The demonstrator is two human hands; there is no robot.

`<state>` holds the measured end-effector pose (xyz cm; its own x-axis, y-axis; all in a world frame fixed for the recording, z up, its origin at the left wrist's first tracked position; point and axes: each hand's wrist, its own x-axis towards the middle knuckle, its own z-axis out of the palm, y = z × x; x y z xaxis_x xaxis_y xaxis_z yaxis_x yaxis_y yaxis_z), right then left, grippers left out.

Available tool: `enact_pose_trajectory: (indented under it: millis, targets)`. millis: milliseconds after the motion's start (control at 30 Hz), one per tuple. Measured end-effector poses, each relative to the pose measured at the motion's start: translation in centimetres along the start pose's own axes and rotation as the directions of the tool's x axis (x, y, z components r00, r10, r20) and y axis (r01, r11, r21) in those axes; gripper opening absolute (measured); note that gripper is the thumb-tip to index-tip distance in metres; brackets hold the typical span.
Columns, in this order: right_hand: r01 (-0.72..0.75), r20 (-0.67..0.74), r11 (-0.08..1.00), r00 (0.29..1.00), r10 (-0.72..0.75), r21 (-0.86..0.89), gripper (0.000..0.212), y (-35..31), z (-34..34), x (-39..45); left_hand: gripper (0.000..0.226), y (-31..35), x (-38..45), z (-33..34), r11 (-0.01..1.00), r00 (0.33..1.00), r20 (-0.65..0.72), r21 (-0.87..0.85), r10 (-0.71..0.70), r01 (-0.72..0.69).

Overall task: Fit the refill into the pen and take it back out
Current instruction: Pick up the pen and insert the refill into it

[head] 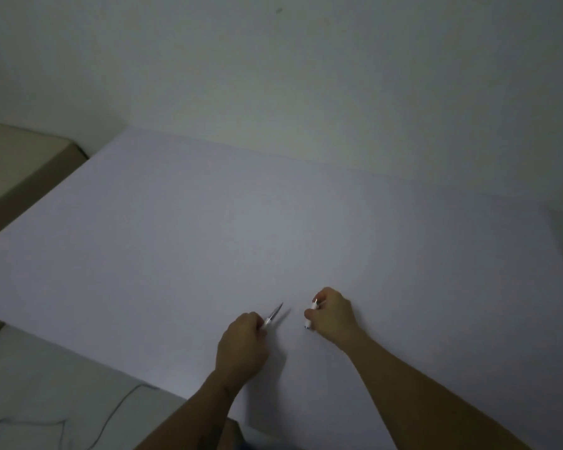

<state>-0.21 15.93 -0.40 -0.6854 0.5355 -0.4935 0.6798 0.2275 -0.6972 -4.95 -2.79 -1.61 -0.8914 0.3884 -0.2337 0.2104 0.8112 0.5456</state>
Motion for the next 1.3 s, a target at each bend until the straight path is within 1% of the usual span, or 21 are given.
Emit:
enact_pose_trajectory:
  millis: [33,100,200,300,367,400,433,467,500,567,633,733,833,867,967,1100,1200,1300]
  targets:
    - [0.013,-0.003,0.997,1.000,-0.013,-0.074,0.016,0.0,0.5,-0.1,0.010,0.2,0.1,-0.2,1.000,1.000,-0.006,-0.007,-0.004,0.004]
    - [0.010,-0.017,0.990,1.000,-0.012,-0.140,0.018,0.0,1.5,-0.2,0.009,0.2,0.1,-0.6,1.000,1.000,-0.022,-0.024,-0.016,0.015]
    - [-0.005,-0.035,0.988,0.999,0.000,-0.156,0.025,-0.1,2.2,-0.3,0.007,-0.2,0.0,-0.6,0.998,0.999,-0.033,-0.049,-0.043,0.042]
    - [0.035,-0.047,0.982,0.998,-0.044,-0.186,0.032,0.0,2.6,-0.4,0.004,0.0,-0.4,-0.6,0.996,0.999,-0.021,-0.072,-0.047,0.046]
    - [0.055,-0.061,0.981,0.996,-0.067,-0.187,0.032,-0.2,2.6,-0.5,0.005,0.3,-0.5,-0.5,0.994,0.999,-0.020,-0.099,-0.048,0.046]
    - [0.057,-0.074,0.985,0.995,-0.070,-0.163,0.029,-0.3,2.6,-0.6,0.006,0.6,-0.6,-0.6,0.991,0.998,-0.022,-0.121,-0.053,0.050]
    - [0.052,-0.083,0.993,0.995,-0.060,-0.102,0.024,-0.5,2.5,-0.7,0.007,0.9,-0.5,-0.6,0.989,0.998,-0.028,-0.140,-0.055,0.051]
    - [0.031,-0.068,1.000,0.997,-0.030,0.005,0.017,-0.9,2.4,-1.0,0.008,1.3,-0.5,-0.5,0.987,0.998,-0.035,-0.155,-0.052,0.046]
    - [-0.012,-0.017,0.988,1.000,0.015,0.151,0.011,-1.3,2.2,-1.4,0.009,1.7,-0.5,-0.5,0.985,0.998,-0.037,-0.166,-0.044,0.037]
    - [-0.132,0.109,0.903,0.990,0.095,0.408,0.012,-2.2,1.9,-2.1,0.011,2.8,-0.5,-0.4,0.984,0.999,-0.041,-0.179,-0.014,0.007]
    - [-0.186,0.111,0.836,0.982,0.151,0.516,0.012,-2.6,1.7,-2.4,0.012,4.1,-0.5,-0.3,0.981,0.998,-0.057,-0.189,0.024,-0.034]
    - [-0.179,0.055,0.780,0.982,0.183,0.599,0.015,-2.7,0.9,-2.2,0.011,5.6,-0.4,-0.5,0.977,0.997,-0.053,-0.201,0.057,-0.066]
    - [-0.170,0.079,0.725,0.984,0.158,0.668,0.027,-2.3,-0.3,-2.1,0.013,6.6,-0.4,-0.9,0.975,0.995,-0.053,-0.199,0.090,-0.099]
    - [-0.176,0.102,0.714,0.984,0.146,0.678,0.026,-2.1,-0.7,-2.2,0.013,6.9,-0.6,-0.9,0.975,0.994,-0.061,-0.198,0.094,-0.105]
    - [-0.234,0.192,0.684,0.972,0.139,0.691,0.009,-1.4,-1.5,-2.6,0.010,7.6,-1.1,-0.7,0.972,0.991,-0.083,-0.199,0.108,-0.123]
    - [-0.238,0.145,0.674,0.971,0.192,0.699,0.009,-1.1,-2.3,-3.0,0.008,8.6,-1.7,-0.5,0.970,0.986,-0.089,-0.191,0.138,-0.153]
    - [-0.253,0.204,0.658,0.967,0.151,0.710,0.019,-1.0,-3.3,-3.6,0.010,9.2,-2.2,-0.6,0.971,0.987,-0.092,-0.190,0.131,-0.146]
    - [-0.294,0.267,0.618,0.954,0.138,0.729,0.014,-0.5,-3.9,-4.0,0.009,9.7,-2.5,-0.6,0.973,0.987,-0.094,-0.179,0.133,-0.149]
